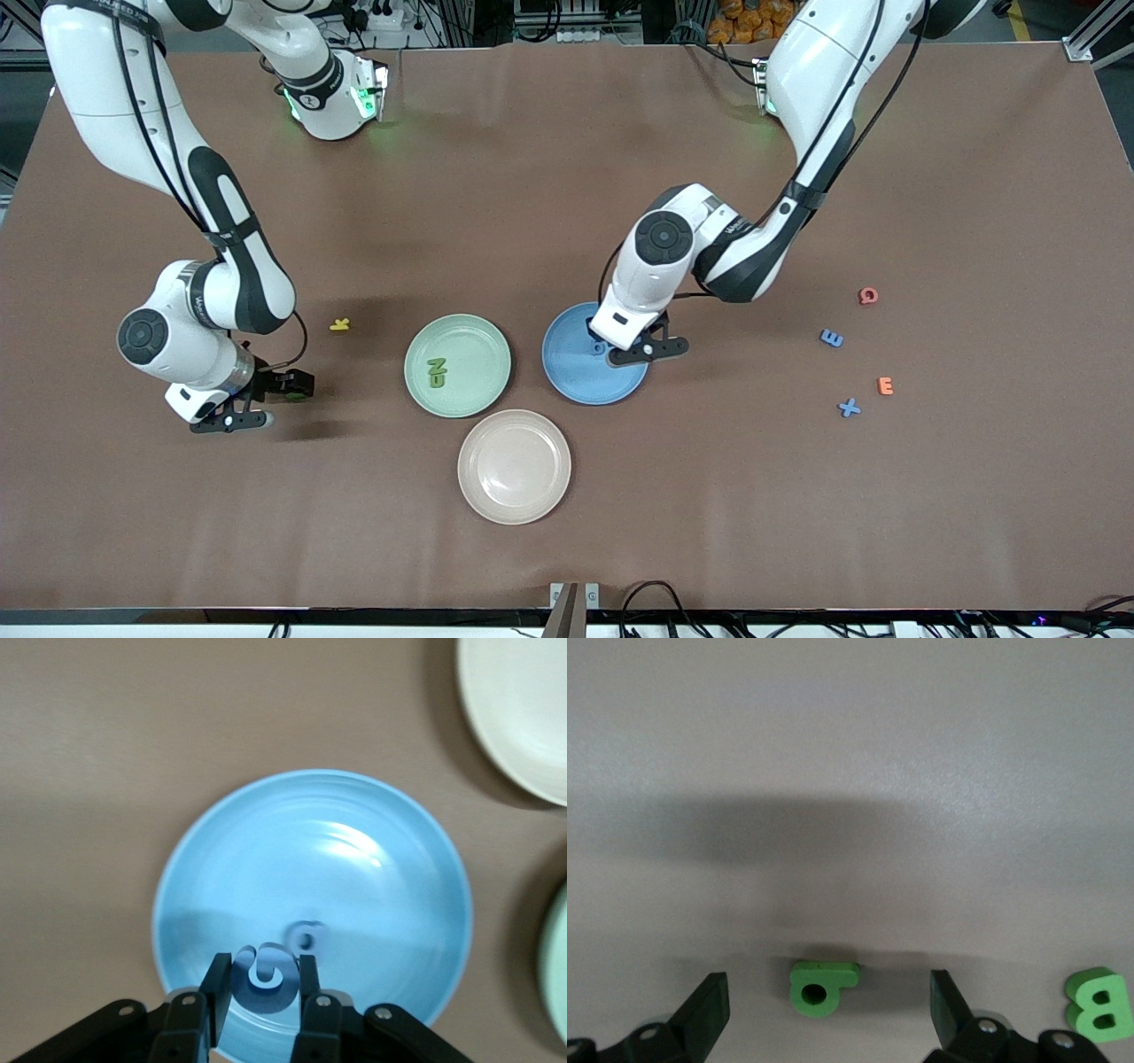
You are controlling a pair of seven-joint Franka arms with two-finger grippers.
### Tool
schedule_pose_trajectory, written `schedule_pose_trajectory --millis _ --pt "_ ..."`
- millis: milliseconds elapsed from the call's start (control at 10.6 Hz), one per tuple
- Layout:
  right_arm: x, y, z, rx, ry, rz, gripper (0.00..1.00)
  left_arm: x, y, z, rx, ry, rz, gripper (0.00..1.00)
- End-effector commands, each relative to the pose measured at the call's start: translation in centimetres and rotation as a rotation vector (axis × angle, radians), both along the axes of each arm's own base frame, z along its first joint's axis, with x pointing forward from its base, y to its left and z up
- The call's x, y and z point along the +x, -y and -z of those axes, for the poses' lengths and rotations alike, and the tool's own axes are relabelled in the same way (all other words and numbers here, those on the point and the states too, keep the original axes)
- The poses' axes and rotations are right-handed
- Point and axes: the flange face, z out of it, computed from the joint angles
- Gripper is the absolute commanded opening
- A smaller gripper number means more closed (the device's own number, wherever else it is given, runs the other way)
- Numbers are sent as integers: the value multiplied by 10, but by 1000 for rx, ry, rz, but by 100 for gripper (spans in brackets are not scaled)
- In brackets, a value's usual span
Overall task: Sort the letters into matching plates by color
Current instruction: 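Drop the G on the blue plate while the right gripper reaches the b, then grasp the green b with the right gripper while the left gripper returns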
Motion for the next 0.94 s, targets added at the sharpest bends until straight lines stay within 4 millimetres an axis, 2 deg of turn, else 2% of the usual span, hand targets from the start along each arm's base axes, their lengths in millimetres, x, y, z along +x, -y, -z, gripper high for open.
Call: schedule_pose_trajectory --millis 0,94,188,282,376,470,564,846 --pt "-9 -1 9 4 20 31 100 0 27 -4 -47 32 -38 0" --pt "-12 -6 14 2 17 40 100 -12 44 -1 -65 45 -25 0" --pt "-13 -8 17 1 22 47 100 -11 44 1 -73 51 -32 0" --pt "-13 -14 19 1 19 41 95 -11 45 1 -73 53 -31 0" --pt "-13 -16 19 0 19 37 87 -11 45 1 -72 55 -24 68" --pt "-13 -17 19 -1 19 34 81 -11 45 2 -65 63 -5 100" --pt "-14 -17 20 -1 18 34 76 -10 43 2 -64 64 -7 100" --pt "-17 -12 19 -1 13 40 74 -1 32 1 -57 70 -22 100"
